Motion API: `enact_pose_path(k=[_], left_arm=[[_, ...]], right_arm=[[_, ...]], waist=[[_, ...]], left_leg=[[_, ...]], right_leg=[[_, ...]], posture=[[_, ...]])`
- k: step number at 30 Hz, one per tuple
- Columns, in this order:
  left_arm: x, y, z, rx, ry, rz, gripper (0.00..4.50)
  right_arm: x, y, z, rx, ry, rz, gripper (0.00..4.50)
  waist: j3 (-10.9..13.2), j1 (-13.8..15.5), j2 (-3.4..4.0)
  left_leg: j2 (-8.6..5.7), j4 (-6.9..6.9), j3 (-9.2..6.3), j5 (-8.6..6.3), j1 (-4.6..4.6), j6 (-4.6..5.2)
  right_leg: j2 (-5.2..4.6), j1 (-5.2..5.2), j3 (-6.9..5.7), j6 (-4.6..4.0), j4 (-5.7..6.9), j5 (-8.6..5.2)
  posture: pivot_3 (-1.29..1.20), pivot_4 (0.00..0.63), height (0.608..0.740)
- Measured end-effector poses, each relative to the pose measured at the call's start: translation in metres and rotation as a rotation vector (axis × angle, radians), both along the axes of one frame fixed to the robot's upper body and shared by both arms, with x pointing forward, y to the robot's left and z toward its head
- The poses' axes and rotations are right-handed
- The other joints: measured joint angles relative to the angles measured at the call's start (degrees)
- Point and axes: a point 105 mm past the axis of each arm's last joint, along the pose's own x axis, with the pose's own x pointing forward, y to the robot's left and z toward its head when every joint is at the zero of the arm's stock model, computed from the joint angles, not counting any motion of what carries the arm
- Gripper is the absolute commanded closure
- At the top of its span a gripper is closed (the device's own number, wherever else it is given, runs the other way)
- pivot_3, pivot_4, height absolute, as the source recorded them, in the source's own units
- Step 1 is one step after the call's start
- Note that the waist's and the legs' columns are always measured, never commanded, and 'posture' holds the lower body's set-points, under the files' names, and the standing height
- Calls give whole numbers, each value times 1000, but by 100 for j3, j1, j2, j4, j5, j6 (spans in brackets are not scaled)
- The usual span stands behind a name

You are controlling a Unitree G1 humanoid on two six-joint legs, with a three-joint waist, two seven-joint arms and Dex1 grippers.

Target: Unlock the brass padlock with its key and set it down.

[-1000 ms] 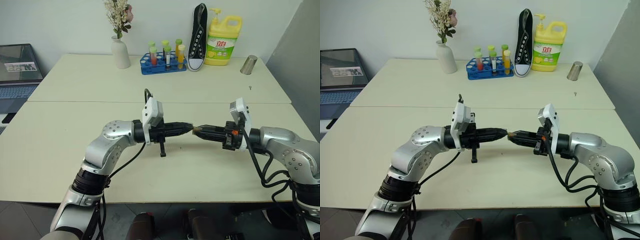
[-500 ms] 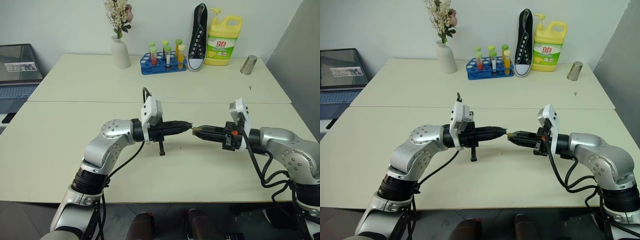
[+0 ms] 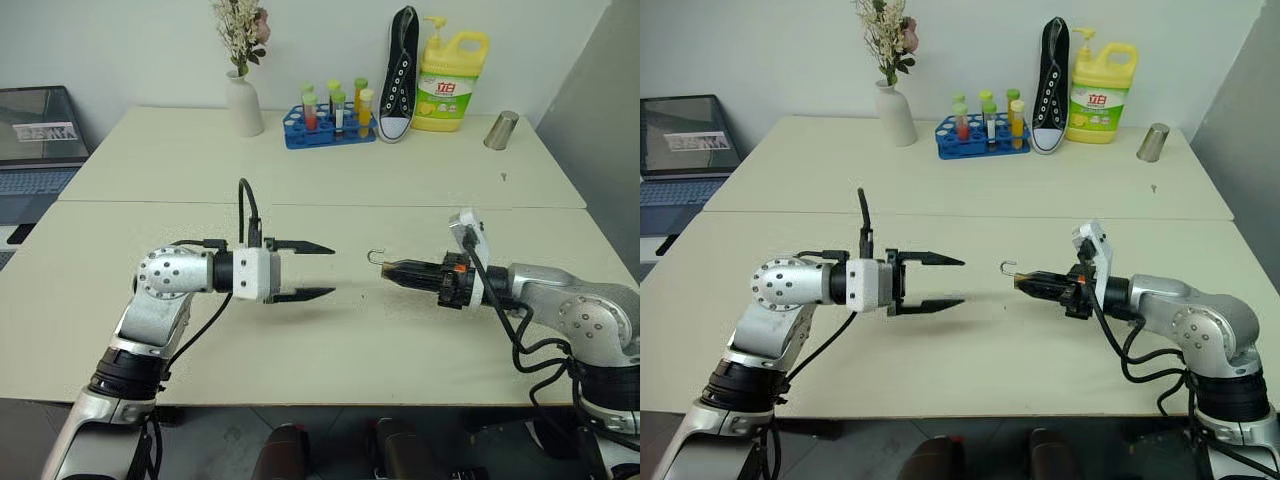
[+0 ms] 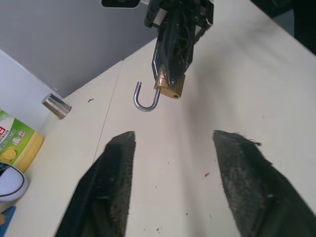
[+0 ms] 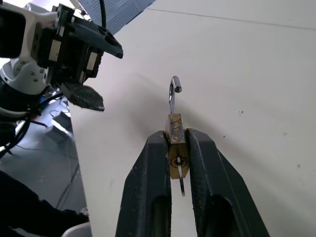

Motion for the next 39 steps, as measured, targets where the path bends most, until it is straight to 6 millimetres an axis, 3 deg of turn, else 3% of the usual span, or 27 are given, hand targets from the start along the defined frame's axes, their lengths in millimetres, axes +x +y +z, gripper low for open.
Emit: enact_pose_path(k=[3, 9, 18, 24, 30, 33, 36, 39], left_arm=[[-7, 3, -9, 30, -51, -43, 3], [-17, 4, -21, 43, -8, -59, 0], [-19, 3, -22, 40, 4, -54, 0], [-22, -2, -28, 37, 31, -60, 0], [-22, -6, -28, 23, 56, -51, 0], [-20, -7, -30, 15, 119, -25, 0], [-19, -4, -35, 7, 218, 20, 0], [-19, 3, -44, 48, 324, 79, 0]], right_arm=[[0, 6, -12, 36, 123, -18, 4350], [-4, 16, -33, 29, 269, -18, 4350], [-2, 17, -63, -46, 397, -42, 4350], [2, 5, -80, -102, 464, -86, 2187], [-1, -1, -71, -102, 435, -56, 55], [-7, -18, -71, -191, 359, -68, 55], [-14, -43, -70, -365, 201, -78, 55], [-28, -54, -69, -516, 16, -3, 55]], waist=[[0, -3, 0], [1, -18, 2], [1, -19, 3], [1, -19, 3], [0, -4, 2], [0, 30, 4], [1, 28, 0], [3, -3, 1]], left_leg=[[3, -1, -1, 0, 0, 0], [6, -1, -2, 0, 0, 0], [5, -2, -2, 0, 0, 1], [5, -2, -1, 0, 0, 1], [2, 1, -3, 0, 2, 1], [-4, 2, -6, 0, -1, 1], [-5, 1, -5, -1, -3, 2], [2, -4, -7, -1, -3, 1]], right_leg=[[0, -1, -1, -6, 2, 4], [2, -2, -2, 2, 2, -1], [4, -2, -3, 3, 2, -2], [4, -2, -2, 3, 1, -2], [3, 2, -4, 3, 0, -2], [-3, 4, -7, 4, -4, -2], [-6, 4, -8, 10, -13, -5], [1, 0, -8, 11, -13, -6]], posture=[[0, 150, 740], [0, 150, 740], [0, 150, 740], [0, 150, 740], [0, 150, 740], [0, 150, 740], [0, 150, 740], [0, 150, 740]])
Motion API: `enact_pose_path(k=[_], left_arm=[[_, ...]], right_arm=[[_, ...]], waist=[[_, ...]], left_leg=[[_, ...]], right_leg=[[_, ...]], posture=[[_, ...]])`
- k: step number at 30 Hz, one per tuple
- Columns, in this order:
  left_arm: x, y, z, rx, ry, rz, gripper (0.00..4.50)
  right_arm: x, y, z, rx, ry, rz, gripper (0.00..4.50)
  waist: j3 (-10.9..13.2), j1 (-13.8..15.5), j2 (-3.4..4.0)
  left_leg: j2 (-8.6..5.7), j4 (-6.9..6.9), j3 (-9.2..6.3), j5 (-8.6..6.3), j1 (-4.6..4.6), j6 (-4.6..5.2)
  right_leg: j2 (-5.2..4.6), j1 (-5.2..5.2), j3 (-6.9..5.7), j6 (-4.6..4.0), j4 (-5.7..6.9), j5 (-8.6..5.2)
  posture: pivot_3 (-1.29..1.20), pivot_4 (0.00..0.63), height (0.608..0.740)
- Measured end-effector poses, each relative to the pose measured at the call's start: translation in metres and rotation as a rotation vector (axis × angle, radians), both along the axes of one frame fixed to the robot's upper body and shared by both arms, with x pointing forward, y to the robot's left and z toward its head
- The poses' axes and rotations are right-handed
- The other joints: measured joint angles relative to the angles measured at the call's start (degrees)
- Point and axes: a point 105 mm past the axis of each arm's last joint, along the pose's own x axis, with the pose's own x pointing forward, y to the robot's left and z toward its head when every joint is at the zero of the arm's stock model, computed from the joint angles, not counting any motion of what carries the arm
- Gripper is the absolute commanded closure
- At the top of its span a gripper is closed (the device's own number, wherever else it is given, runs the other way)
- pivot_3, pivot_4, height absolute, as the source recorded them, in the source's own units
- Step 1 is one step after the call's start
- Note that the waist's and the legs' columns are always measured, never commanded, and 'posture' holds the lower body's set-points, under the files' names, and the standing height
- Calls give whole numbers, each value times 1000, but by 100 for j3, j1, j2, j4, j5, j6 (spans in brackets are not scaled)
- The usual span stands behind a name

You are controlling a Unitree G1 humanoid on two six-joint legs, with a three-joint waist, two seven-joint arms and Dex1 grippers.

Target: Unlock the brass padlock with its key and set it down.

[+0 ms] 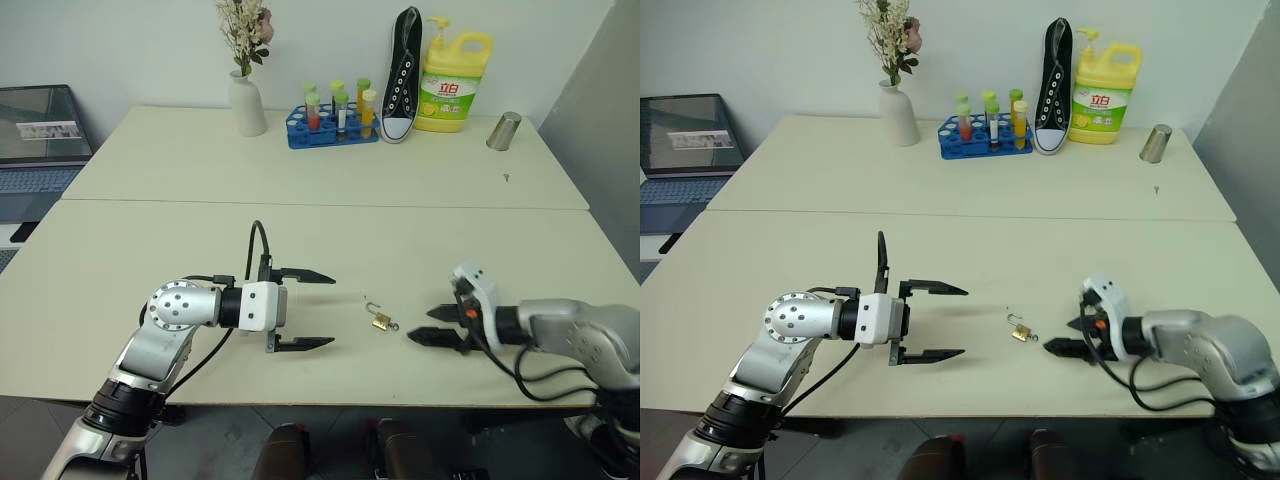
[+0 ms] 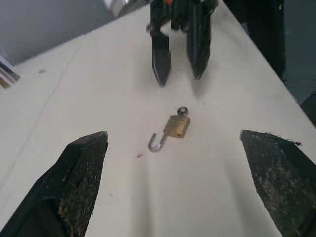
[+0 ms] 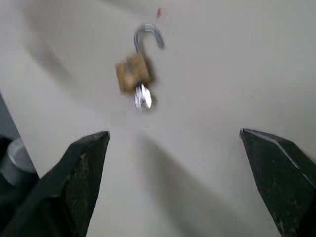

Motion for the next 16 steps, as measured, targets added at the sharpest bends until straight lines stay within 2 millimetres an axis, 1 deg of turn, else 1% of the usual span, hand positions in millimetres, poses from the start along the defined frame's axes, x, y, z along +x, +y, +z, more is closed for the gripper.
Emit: enact_pose_path(k=[3, 5, 9, 10, 13, 16], left_arm=[[0, 2, -3, 26, 45, 23, 0], [1, -1, -5, 41, 61, 34, 0], [1, -2, -5, 46, 117, 36, 0], [1, -2, -5, 46, 130, 31, 0], [1, -3, -2, 50, 152, 20, 0], [0, -3, -1, 47, 179, 7, 0]], right_arm=[[-6, 5, 8, 5, -113, 71, 55], [-8, 10, 17, 42, -199, 92, 55], [-14, 12, 36, 66, -330, 135, 55], [-15, 12, 37, 65, -343, 142, 55], [-21, 8, 31, 36, -343, 164, 55], [-22, 6, 30, 21, -357, 170, 55]], waist=[[1, -33, -2], [2, -28, 0], [5, -10, -1], [5, -10, -2], [6, -3, -2], [6, -8, -2]], left_leg=[[12, -1, 2, 0, 6, 0], [11, 0, 2, 0, 8, -1], [5, 2, 4, 1, 8, -1], [5, 3, 4, 1, 8, -1], [2, 2, 6, 1, 7, -1], [3, 2, 9, 1, 9, -1]], right_leg=[[6, 0, 2, 0, 4, 0], [13, 0, 3, 0, 10, 0], [8, 2, 1, 0, 10, 0], [8, 2, 1, 0, 8, 0], [6, 2, 1, -1, 8, -1], [6, 1, 2, -1, 8, 0]], posture=[[0, 150, 740], [0, 150, 740], [0, 150, 740], [0, 150, 740], [0, 150, 740], [0, 150, 740]])
